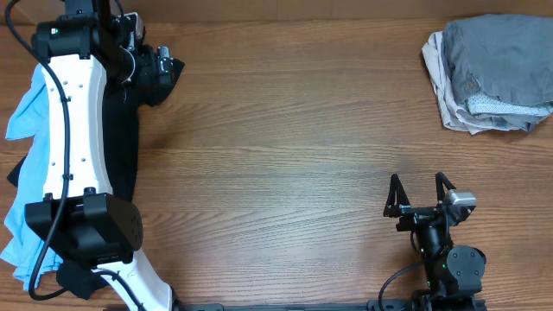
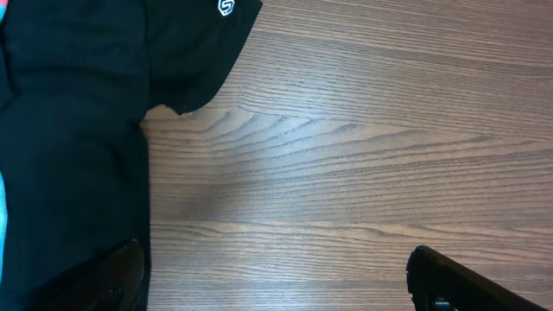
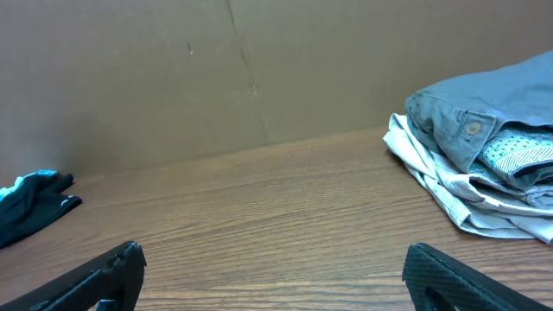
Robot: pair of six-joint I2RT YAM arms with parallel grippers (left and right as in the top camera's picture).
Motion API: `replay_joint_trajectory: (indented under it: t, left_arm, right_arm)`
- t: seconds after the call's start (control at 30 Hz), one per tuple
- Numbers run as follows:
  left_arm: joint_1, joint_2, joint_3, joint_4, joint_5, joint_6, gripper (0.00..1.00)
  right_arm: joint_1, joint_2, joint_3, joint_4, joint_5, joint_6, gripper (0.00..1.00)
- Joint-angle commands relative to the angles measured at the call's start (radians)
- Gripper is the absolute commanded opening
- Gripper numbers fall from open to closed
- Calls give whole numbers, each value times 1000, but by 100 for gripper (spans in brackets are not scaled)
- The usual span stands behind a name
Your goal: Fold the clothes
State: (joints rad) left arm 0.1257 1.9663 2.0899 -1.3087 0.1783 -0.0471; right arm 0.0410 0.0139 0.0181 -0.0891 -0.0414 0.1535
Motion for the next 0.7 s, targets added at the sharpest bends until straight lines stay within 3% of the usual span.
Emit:
replay_joint_trajectory:
  t: [0.0, 0.43, 0.67]
  left_arm:
    - [-2, 9, 20, 4, -6, 25, 100]
    - [-2, -10, 20, 4, -6, 25, 100]
    - [-16, -217, 20, -1, -6, 25, 100]
  right_arm:
    - [5, -11, -10, 9, 3, 4, 100]
    - [5, -11, -10, 9, 3, 4, 100]
    - [5, -11, -10, 9, 3, 4, 100]
